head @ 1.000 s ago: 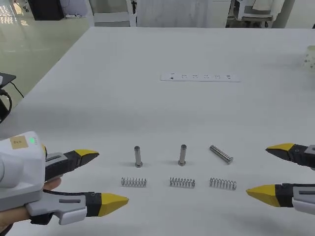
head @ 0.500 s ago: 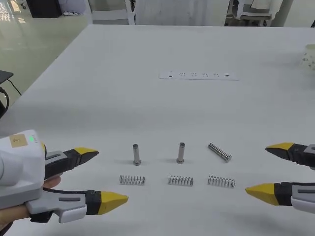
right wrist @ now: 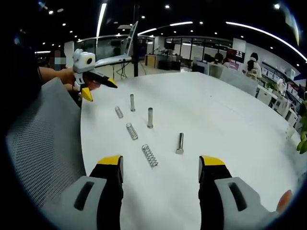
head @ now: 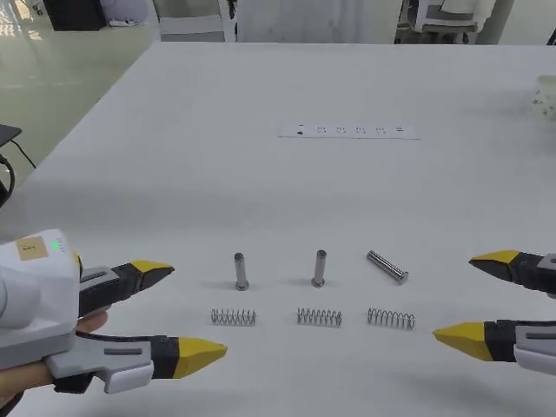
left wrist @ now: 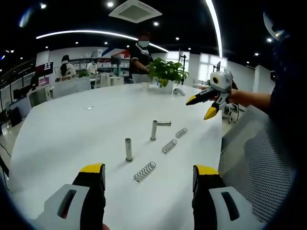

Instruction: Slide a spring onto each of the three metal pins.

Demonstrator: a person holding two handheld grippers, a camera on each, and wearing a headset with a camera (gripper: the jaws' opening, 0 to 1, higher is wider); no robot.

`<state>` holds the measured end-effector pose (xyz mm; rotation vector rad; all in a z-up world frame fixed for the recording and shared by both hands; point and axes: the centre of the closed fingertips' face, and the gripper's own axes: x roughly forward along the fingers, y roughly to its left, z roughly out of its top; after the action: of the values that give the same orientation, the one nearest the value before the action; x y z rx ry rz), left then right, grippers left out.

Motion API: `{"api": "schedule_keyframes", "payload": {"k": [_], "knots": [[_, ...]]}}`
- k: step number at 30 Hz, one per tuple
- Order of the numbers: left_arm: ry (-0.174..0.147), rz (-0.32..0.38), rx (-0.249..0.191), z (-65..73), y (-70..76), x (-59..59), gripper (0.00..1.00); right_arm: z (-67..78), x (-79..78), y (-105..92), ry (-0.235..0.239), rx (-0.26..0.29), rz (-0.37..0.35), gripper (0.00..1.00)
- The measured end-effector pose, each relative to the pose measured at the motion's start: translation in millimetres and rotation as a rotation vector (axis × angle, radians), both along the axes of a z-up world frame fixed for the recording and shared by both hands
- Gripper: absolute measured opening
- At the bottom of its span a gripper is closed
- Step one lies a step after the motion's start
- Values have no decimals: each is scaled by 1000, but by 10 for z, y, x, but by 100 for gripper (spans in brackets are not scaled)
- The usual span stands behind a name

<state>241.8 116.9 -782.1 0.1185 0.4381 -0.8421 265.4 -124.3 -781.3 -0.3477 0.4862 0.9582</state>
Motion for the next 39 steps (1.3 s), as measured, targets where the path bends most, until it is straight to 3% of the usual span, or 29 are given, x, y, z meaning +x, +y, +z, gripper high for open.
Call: {"api": "schedule_keyframes", "payload": {"k": [23,39], "knots": [[8,-4,1,-31,-14,-5,70,-25,20,-47,5,-10,-12,63],[7,2,2,-17,-11,-12,70,0,133,-34,-4,-22,-22,62]]}}
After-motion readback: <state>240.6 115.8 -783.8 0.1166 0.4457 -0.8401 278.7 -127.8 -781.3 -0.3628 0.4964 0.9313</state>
